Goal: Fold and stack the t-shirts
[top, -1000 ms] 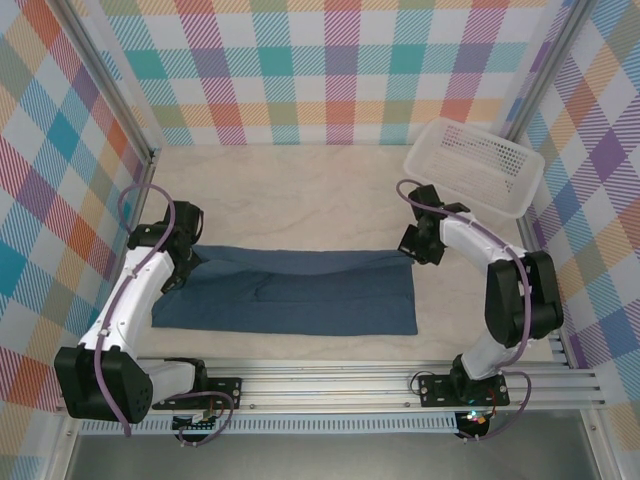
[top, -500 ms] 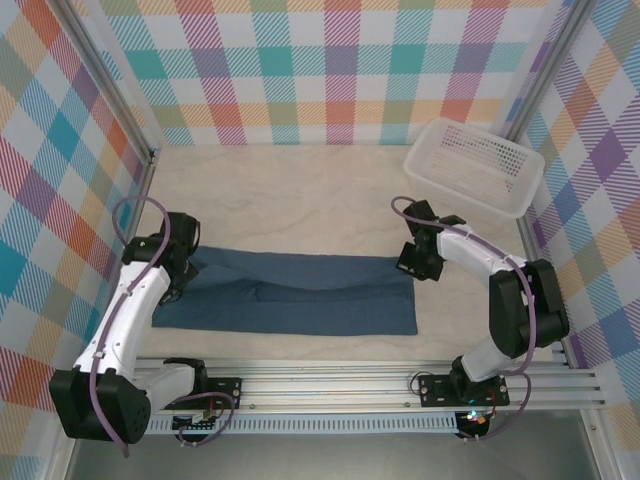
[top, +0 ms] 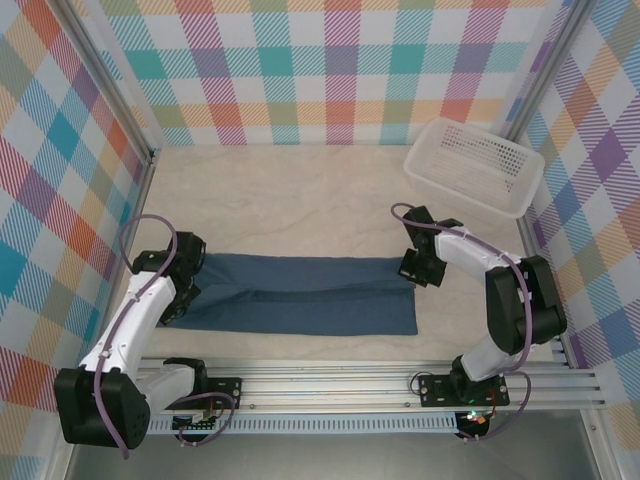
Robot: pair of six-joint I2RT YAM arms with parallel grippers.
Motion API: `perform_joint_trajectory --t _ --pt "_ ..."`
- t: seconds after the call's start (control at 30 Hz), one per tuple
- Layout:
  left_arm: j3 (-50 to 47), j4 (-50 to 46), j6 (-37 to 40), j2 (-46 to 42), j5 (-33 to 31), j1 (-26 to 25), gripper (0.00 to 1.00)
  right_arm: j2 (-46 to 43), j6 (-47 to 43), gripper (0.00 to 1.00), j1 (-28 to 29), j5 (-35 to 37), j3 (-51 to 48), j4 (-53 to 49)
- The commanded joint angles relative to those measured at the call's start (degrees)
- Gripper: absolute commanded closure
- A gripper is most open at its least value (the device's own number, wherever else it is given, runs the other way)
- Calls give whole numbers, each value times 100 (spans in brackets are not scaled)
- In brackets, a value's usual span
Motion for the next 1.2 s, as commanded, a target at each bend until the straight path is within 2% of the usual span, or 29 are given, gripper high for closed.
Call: perform_joint_trajectory --t 0.0,0.43,0.5,0.63,0.7,0.77,0.83,0.9,1.03,1.17 --pt "15 -233 -151 -118 -164 -53 100 -64 95 100 72 56 -6 -175" --pt "-397 173 -358 113 195 -74 99 194 396 100 128 39 -172 -217" --pt "-376 220 -320 170 263 -79 91 152 433 96 127 125 -120 -309" --pt "82 83 -100 283 134 -79 55 -177 483 71 127 343 51 -527" --pt "583 -7 162 371 -71 -53 46 -451 446 62 126 432 123 -564" --pt "1153 109 647 545 -69 170 43 -675 366 59 127 504 205 -585" --pt "1547 534 1235 894 606 787 44 -852 221 60 127 378 189 -312" --pt "1785 1040 1589 1389 1474 1297 47 -951 -79 65 128 -105 48 345" --pt "2435 1566 1846 2644 2249 1681 58 -776 -158 74 106 -868 -126 1398" --pt "2806 1972 2219 3651 2840 1921 56 -62 -128 73 26 -1386 147 1558"
